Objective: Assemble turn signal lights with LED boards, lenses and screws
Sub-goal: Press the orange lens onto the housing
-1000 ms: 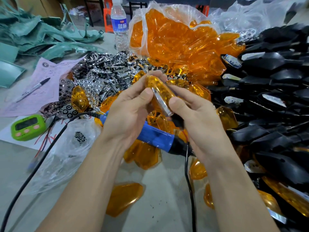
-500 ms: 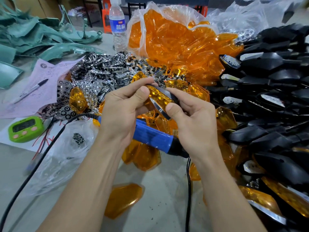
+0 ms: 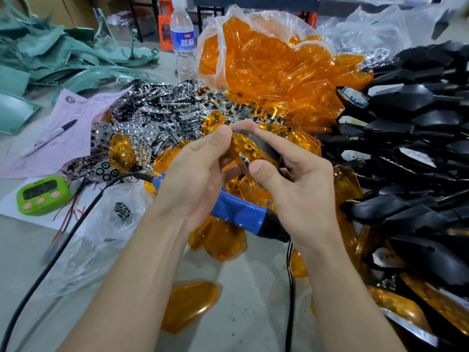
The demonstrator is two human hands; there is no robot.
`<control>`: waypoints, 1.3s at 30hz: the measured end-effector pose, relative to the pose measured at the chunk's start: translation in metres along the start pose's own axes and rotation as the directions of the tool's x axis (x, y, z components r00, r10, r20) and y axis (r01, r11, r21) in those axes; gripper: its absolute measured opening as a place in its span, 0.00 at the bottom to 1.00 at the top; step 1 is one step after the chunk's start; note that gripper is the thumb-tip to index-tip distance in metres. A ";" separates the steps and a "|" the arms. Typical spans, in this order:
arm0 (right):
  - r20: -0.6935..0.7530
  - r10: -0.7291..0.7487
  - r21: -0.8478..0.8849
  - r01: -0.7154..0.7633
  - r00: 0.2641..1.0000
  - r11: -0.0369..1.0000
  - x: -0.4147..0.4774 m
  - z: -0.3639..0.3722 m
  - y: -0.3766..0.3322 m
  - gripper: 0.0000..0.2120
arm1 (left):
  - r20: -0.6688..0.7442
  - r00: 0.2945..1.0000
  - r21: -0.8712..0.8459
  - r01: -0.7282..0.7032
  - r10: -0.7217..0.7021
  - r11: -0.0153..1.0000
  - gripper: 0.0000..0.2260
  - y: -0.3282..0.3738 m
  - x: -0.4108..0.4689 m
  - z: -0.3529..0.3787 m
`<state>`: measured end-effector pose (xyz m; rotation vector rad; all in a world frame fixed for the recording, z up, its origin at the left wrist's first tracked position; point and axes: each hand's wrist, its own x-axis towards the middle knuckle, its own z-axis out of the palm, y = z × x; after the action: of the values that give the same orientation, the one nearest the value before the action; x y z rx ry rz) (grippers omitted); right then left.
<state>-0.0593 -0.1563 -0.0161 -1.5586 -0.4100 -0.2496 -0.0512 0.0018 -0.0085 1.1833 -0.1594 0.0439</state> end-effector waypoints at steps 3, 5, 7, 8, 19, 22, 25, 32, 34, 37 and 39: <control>-0.071 0.012 -0.076 -0.017 0.997 0.997 -0.004 0.006 -0.001 0.21 | -0.005 1.000 -0.022 0.014 -0.014 1.000 0.19 -0.003 -0.001 0.005; -0.104 0.006 -0.123 -0.019 0.995 0.992 -0.007 0.011 -0.002 0.20 | -0.018 1.000 -0.048 0.007 -0.008 0.999 0.17 -0.004 -0.001 0.008; -0.114 0.004 -0.142 -0.020 0.993 0.990 -0.010 0.016 -0.002 0.19 | -0.037 0.999 -0.037 0.002 -0.003 0.999 0.16 -0.006 -0.001 0.009; -0.120 -0.003 -0.144 -0.015 0.993 0.989 -0.011 0.018 -0.002 0.19 | -0.041 0.999 -0.029 0.000 -0.001 1.000 0.15 -0.006 0.000 0.009; -0.133 0.021 -0.089 -0.033 0.991 0.995 -0.009 0.026 0.007 0.20 | -0.037 0.999 -0.030 0.021 -0.022 0.999 0.12 -0.006 0.000 0.006; -0.117 0.051 -0.022 -0.053 0.992 0.998 -0.009 0.026 0.006 0.20 | -0.039 0.998 0.027 0.049 -0.048 0.998 0.12 -0.009 0.004 0.009; -0.072 0.076 0.062 -0.072 0.994 0.995 -0.007 0.028 0.004 0.19 | -0.011 0.999 0.029 0.042 -0.042 0.999 0.20 -0.009 0.006 0.011; 0.061 0.059 0.254 -0.073 0.996 0.965 -0.005 0.030 -0.001 0.17 | -0.041 0.999 0.031 -0.025 0.027 0.999 0.21 -0.011 -0.001 0.019; 0.040 0.071 0.316 -0.080 0.997 0.945 -0.006 0.032 0.000 0.18 | -0.084 0.996 0.070 -0.020 0.026 0.997 0.16 -0.011 -0.001 0.023; 0.033 0.072 0.353 -0.079 0.997 0.932 -0.008 0.035 0.000 0.16 | -0.111 0.994 0.004 0.004 -0.003 1.000 0.14 -0.010 -0.001 0.027; 0.009 0.092 0.349 -0.089 0.996 0.933 -0.009 0.036 0.002 0.14 | -0.120 0.993 -0.038 0.020 -0.024 0.999 0.14 -0.010 0.000 0.028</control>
<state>-0.0699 -0.1213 -0.0225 -1.2218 -0.3543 -0.1028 -0.0525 -0.0280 -0.0073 1.1419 -0.0410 0.0924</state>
